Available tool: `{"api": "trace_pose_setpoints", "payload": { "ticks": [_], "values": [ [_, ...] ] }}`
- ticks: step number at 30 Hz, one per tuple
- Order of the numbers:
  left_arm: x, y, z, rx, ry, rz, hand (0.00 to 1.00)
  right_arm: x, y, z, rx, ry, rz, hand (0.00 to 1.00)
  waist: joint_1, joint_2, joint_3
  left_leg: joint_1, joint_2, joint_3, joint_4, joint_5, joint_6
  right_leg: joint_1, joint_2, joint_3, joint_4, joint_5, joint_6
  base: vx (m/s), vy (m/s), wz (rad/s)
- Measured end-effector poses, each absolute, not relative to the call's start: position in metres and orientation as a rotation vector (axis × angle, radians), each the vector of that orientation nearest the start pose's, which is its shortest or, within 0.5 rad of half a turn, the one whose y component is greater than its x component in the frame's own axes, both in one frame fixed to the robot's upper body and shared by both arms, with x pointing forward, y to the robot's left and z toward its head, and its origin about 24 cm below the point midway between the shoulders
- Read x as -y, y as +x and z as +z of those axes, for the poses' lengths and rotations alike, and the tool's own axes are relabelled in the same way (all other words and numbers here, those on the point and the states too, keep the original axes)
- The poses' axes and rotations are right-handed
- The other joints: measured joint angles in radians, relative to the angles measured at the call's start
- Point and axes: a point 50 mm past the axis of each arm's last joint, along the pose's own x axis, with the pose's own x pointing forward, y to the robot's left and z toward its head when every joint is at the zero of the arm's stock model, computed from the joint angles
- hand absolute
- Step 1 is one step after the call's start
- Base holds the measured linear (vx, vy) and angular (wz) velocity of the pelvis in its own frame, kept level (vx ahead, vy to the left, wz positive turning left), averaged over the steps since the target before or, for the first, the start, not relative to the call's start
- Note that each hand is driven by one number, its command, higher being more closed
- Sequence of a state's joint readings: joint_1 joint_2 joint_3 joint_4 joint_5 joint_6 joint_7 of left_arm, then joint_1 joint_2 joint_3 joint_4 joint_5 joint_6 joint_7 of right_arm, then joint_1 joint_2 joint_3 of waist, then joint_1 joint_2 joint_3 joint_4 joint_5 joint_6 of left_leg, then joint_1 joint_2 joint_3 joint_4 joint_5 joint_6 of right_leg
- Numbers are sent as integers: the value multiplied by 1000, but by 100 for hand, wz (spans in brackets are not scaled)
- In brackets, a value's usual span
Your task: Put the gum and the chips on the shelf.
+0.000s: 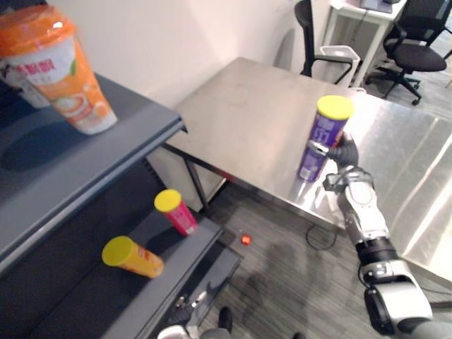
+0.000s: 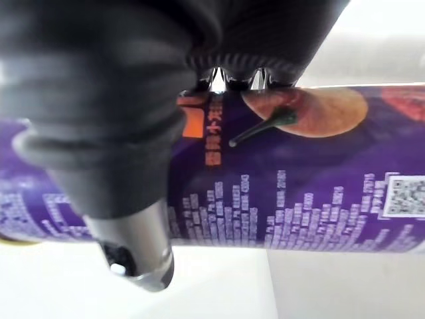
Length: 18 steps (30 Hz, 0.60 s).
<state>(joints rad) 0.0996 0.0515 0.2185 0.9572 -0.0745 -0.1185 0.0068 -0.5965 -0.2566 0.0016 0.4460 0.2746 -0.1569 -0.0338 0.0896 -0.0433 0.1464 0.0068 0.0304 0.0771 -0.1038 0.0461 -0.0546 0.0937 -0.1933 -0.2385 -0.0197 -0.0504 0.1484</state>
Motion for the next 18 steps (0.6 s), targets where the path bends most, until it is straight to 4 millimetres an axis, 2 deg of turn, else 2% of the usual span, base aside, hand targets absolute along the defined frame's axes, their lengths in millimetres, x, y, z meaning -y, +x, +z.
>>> {"api": "trace_pose_setpoints", "payload": {
  "ticks": [7, 11, 14, 15, 18],
  "values": [
    [-205, 112, -148, -917, -96, 308, 0, 174, 356, 139, 302, 21, 29, 100, -1, 0, 0, 3, 1, 3, 0, 0, 0, 1, 0, 4, 0, 0, 0, 0, 0, -1],
    [-206, 111, -148, -922, -93, 309, 0, 179, 336, 143, 363, 32, 22, 100, -7, -1, 0, 3, 0, -8, 3, 0, 0, 6, -1, -5, 3, 0, 0, 0, 0, 8],
    [-206, 110, -149, -929, -92, 311, 0, 199, 318, 163, 478, 53, -47, 100, -16, -1, -1, 4, 10, -14, 7, 2, 1, -1, 0, -4, 27, 1, 0, -1, 0, 6],
    [-207, 108, -149, -933, -91, 315, 0, 205, 312, 174, 531, 56, -70, 100, -27, -2, -1, 7, 11, -15, 7, 2, 1, -1, 0, -1, 34, 0, 0, 0, 0, 0],
    [-209, 106, -150, -940, -87, 324, 0, 214, 296, 193, 644, 46, -98, 100, -37, -6, -7, 14, 12, -6, 7, 2, 1, -4, 0, 10, 42, 0, 0, -23, 5, -10]
  ]
}}
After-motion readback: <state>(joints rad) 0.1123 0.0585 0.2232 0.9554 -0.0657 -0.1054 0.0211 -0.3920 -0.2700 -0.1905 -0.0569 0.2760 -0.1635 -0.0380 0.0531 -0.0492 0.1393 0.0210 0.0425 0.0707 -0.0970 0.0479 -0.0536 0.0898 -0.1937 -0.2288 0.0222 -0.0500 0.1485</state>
